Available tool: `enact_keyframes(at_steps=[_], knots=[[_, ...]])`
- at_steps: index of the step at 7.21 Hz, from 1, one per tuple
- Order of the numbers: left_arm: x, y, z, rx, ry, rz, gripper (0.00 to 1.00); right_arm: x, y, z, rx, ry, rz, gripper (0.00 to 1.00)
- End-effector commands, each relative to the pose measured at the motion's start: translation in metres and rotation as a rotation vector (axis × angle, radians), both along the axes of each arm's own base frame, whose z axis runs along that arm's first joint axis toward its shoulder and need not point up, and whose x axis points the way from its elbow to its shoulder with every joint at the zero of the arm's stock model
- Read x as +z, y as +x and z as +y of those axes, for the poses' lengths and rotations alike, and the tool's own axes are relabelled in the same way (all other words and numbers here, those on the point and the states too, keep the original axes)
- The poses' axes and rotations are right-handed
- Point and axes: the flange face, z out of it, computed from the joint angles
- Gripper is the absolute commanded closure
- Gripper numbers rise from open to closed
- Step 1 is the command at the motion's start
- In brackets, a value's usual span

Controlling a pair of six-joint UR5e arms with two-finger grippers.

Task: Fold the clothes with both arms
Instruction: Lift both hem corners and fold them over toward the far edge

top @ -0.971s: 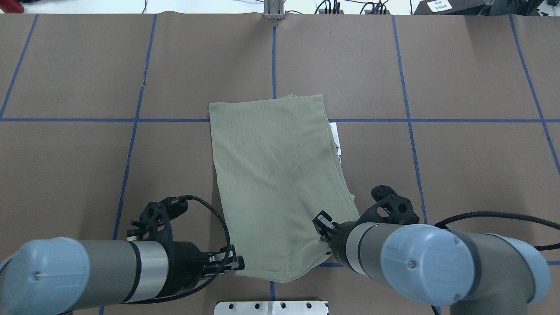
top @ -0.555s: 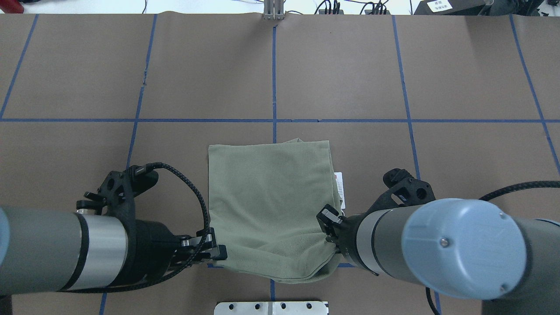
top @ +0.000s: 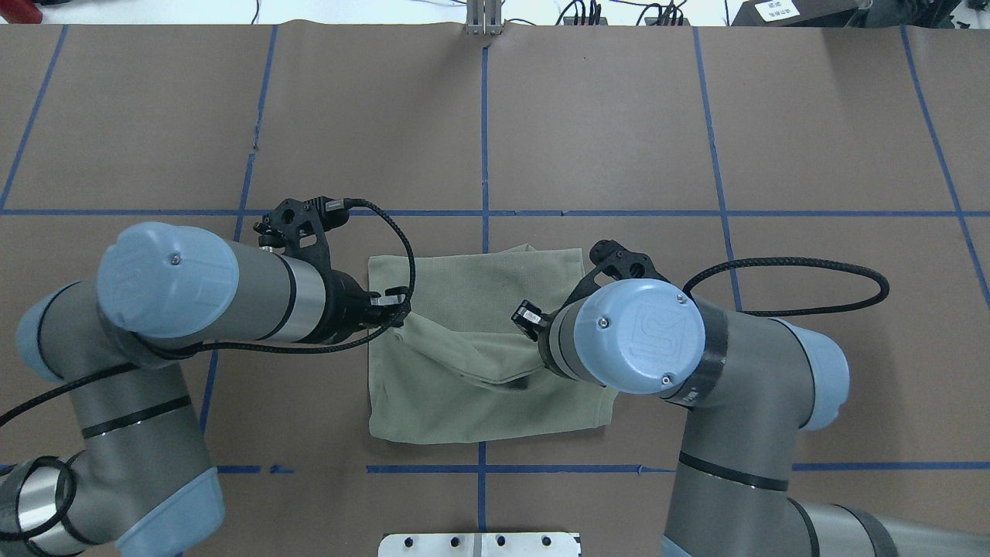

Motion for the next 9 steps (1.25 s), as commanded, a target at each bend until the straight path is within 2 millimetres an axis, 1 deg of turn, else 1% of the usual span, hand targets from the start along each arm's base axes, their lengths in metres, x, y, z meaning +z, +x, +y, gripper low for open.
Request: enact_keyframes(at_steps=[1,2,3,4,5,6,7,8,9], knots=[[0.030,0.013,-0.044,-0.026,0.024,-0.068,1.00,0.008,-0.027,-0.041,0.022,0.018,0.029,1.00],[0.033,0.023,-0.052,-0.019,0.034,-0.088,1.00,0.012,-0.045,-0.062,0.017,0.032,0.063,1.00],[0.041,0.027,-0.058,-0.023,0.026,-0.105,1.00,0.027,-0.058,-0.078,0.025,0.036,0.066,1.00],[0.046,0.035,-0.063,-0.024,0.022,-0.115,1.00,0.037,-0.072,-0.094,0.032,0.050,0.056,1.00],[0.056,0.047,-0.070,-0.022,0.014,-0.129,1.00,0.051,-0.082,-0.101,0.017,0.054,0.088,1.00],[0.059,0.052,-0.073,-0.022,0.020,-0.120,1.00,0.050,-0.080,-0.104,0.002,0.074,0.095,1.00],[0.061,0.052,-0.072,-0.022,0.020,-0.120,0.56,0.057,-0.082,-0.108,-0.009,0.085,0.116,0.01],[0.057,0.047,-0.072,-0.010,0.051,-0.117,0.01,0.048,-0.074,-0.118,-0.029,0.111,0.110,0.00],[0.046,0.020,-0.086,0.010,0.140,-0.117,0.00,0.028,-0.053,-0.137,-0.095,0.110,0.067,0.00]])
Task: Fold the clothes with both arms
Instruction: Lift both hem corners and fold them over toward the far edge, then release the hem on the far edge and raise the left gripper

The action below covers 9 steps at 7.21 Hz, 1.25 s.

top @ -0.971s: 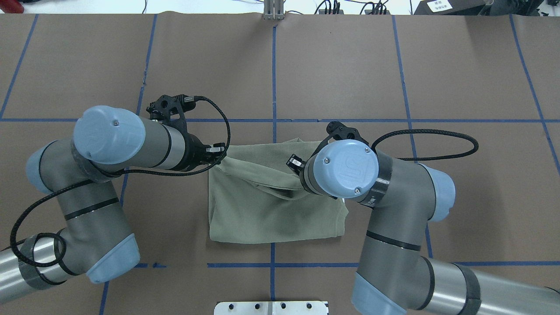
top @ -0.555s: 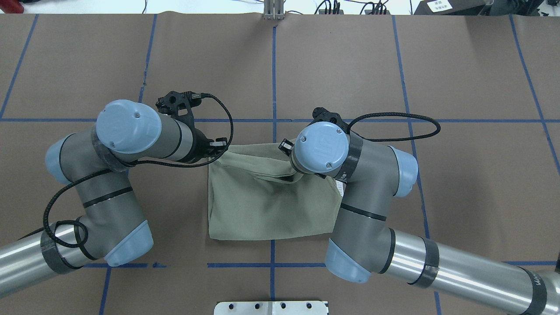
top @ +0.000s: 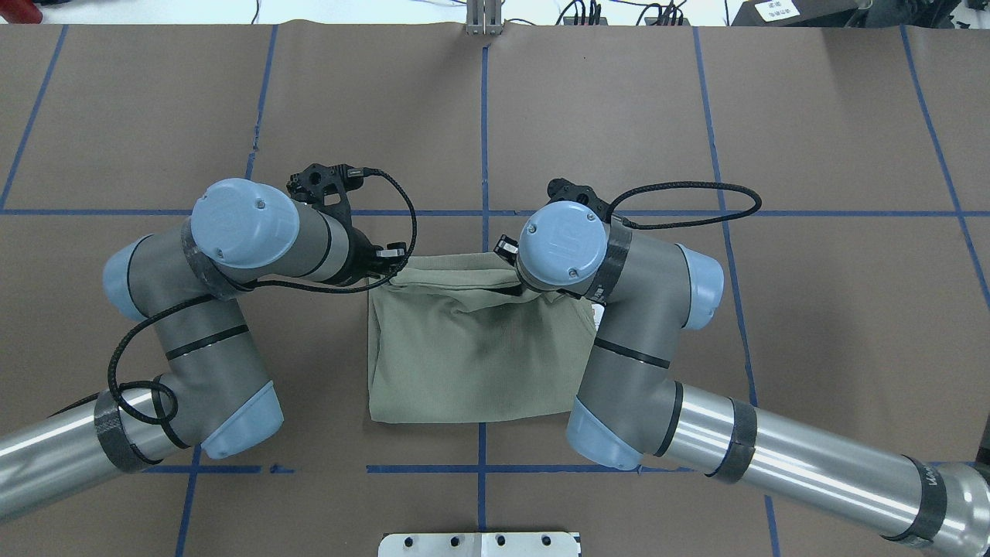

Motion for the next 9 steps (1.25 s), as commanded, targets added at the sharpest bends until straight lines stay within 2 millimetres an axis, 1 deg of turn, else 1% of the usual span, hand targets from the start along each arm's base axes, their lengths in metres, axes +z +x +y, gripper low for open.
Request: enact_keyframes(at_steps=[1,2,3,4,5,6,7,8,9], knots=[[-0.006,-0.052,-0.030,0.114,0.106,0.012,0.00,-0.040,0.044,-0.014,-0.123,0.016,-0.093,0.00],[0.004,-0.082,-0.048,0.176,0.124,0.018,0.00,-0.061,0.065,0.006,-0.166,0.085,-0.133,0.00],[0.010,-0.084,-0.053,0.182,0.130,0.008,0.00,-0.065,0.041,0.056,-0.237,0.103,-0.123,0.00],[0.012,-0.082,-0.054,0.181,0.125,0.006,0.00,-0.052,0.005,0.100,-0.308,0.199,-0.032,0.00],[0.012,-0.082,-0.054,0.181,0.126,0.007,0.00,-0.040,-0.014,0.119,-0.357,0.291,0.070,0.00],[0.010,-0.083,-0.054,0.176,0.120,0.011,0.00,-0.025,-0.019,0.108,-0.358,0.307,0.123,0.00],[0.007,-0.085,-0.052,0.176,0.124,0.018,0.00,-0.016,-0.029,0.090,-0.346,0.309,0.163,0.00],[0.007,-0.085,-0.052,0.176,0.124,0.018,0.00,-0.008,-0.038,0.061,-0.318,0.288,0.208,0.00],[0.006,-0.086,-0.051,0.176,0.124,0.021,0.00,0.010,-0.045,0.018,-0.278,0.271,0.285,0.00]])
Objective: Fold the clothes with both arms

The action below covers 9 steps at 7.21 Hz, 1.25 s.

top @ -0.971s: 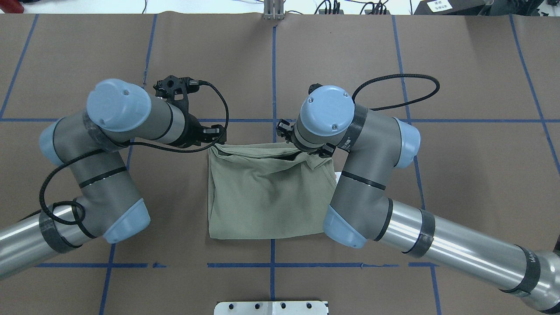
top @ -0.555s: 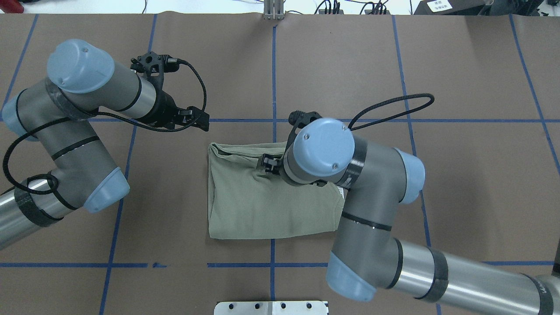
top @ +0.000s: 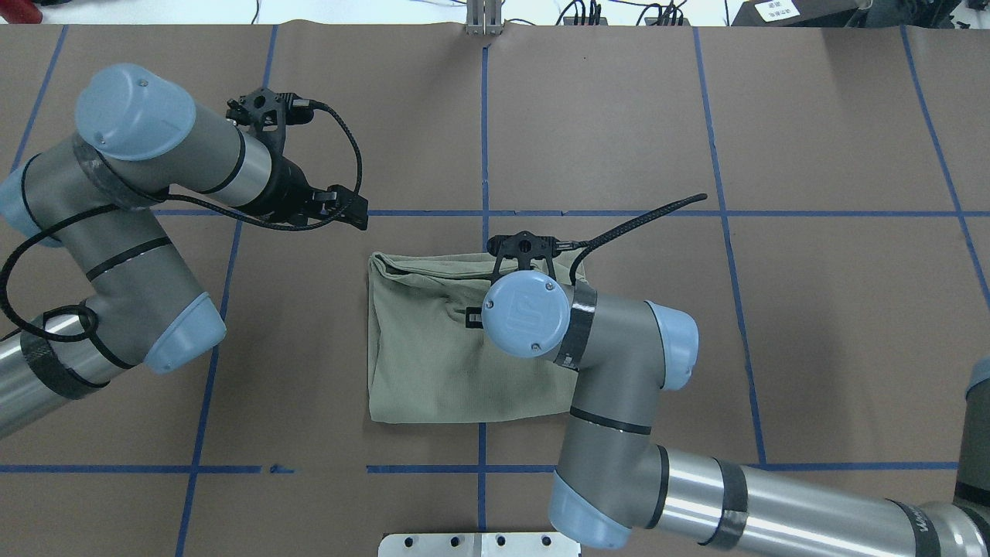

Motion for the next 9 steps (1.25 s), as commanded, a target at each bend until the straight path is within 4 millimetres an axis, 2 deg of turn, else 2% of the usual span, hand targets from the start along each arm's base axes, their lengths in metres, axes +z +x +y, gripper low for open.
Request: enact_keyframes(at_steps=[1,2,3,4,5,6,7,8,9], knots=[[-0.002,-0.002,0.000,-0.001,0.001,0.004,0.00,0.025,-0.003,-0.104,0.093,-0.005,0.141,0.00],[-0.003,-0.003,0.000,-0.002,0.002,0.006,0.00,0.043,0.028,-0.161,0.123,0.000,0.204,0.00],[-0.008,-0.005,0.002,-0.002,0.005,0.012,0.00,0.066,0.069,-0.213,0.102,0.028,0.283,0.00],[-0.010,-0.007,0.003,-0.003,0.007,0.015,0.00,0.075,0.103,-0.249,0.071,0.069,0.316,0.00],[-0.009,-0.006,0.004,-0.002,0.004,0.013,0.00,0.065,0.121,-0.264,0.031,0.082,0.227,0.00],[-0.011,-0.009,0.002,-0.009,0.006,0.017,0.00,0.057,0.131,-0.270,-0.003,0.054,0.139,0.00],[-0.010,-0.018,-0.005,-0.026,0.005,0.011,0.00,0.050,0.157,-0.282,-0.053,0.007,0.048,0.00],[0.002,-0.030,-0.011,-0.040,0.004,-0.005,0.00,0.054,0.202,-0.303,-0.176,-0.003,-0.018,0.00],[0.021,-0.061,-0.027,-0.038,0.061,-0.047,0.00,0.082,0.258,-0.322,-0.223,-0.004,-0.026,0.00]])
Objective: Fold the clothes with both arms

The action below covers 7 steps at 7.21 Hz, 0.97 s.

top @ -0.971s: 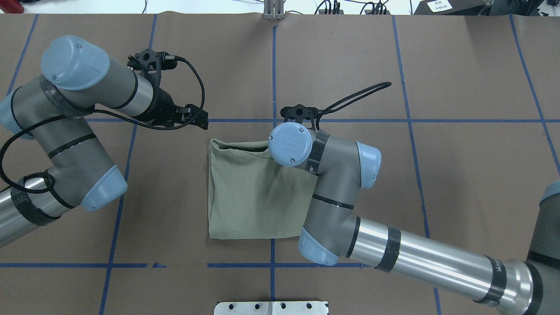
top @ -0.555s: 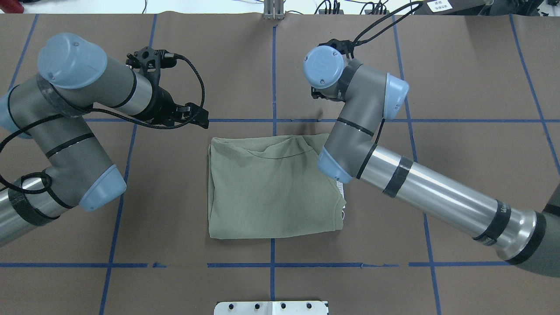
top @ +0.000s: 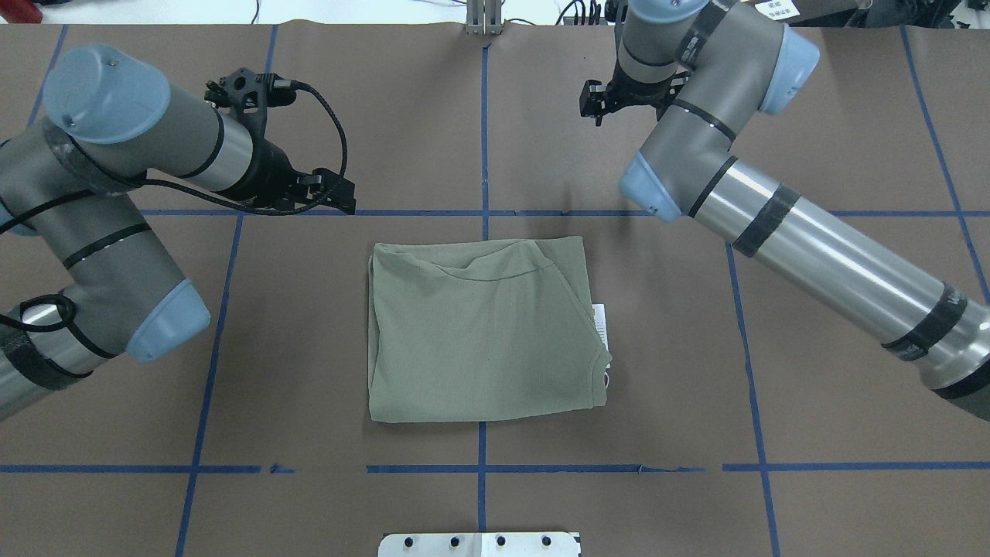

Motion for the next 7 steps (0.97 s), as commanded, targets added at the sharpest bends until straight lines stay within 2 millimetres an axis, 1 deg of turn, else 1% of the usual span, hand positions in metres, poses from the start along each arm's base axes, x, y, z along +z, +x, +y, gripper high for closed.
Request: enact_keyframes(at_steps=[1,2,3,4,5,6,7], knots=[[0.041,-0.057,-0.028,0.042,0.107,-0.111,0.00,0.060,0.112,-0.028,-0.139,0.032,-0.014,0.00],[0.062,-0.098,-0.045,0.072,0.176,-0.183,0.00,0.097,0.177,-0.035,-0.228,0.068,0.025,0.00],[0.102,-0.153,-0.059,0.105,0.255,-0.276,0.00,0.127,0.255,-0.041,-0.297,0.093,0.052,0.00],[0.151,-0.213,-0.067,0.145,0.322,-0.365,0.00,0.169,0.316,-0.028,-0.364,0.133,0.078,0.00],[0.186,-0.267,-0.074,0.155,0.343,-0.420,0.00,0.216,0.373,-0.009,-0.365,0.123,0.091,0.00],[0.224,-0.316,-0.061,0.163,0.307,-0.418,0.00,0.266,0.414,0.024,-0.340,0.076,-0.001,0.00],[0.258,-0.358,-0.037,0.165,0.294,-0.430,0.00,0.313,0.453,0.068,-0.277,0.013,-0.075,0.00]])
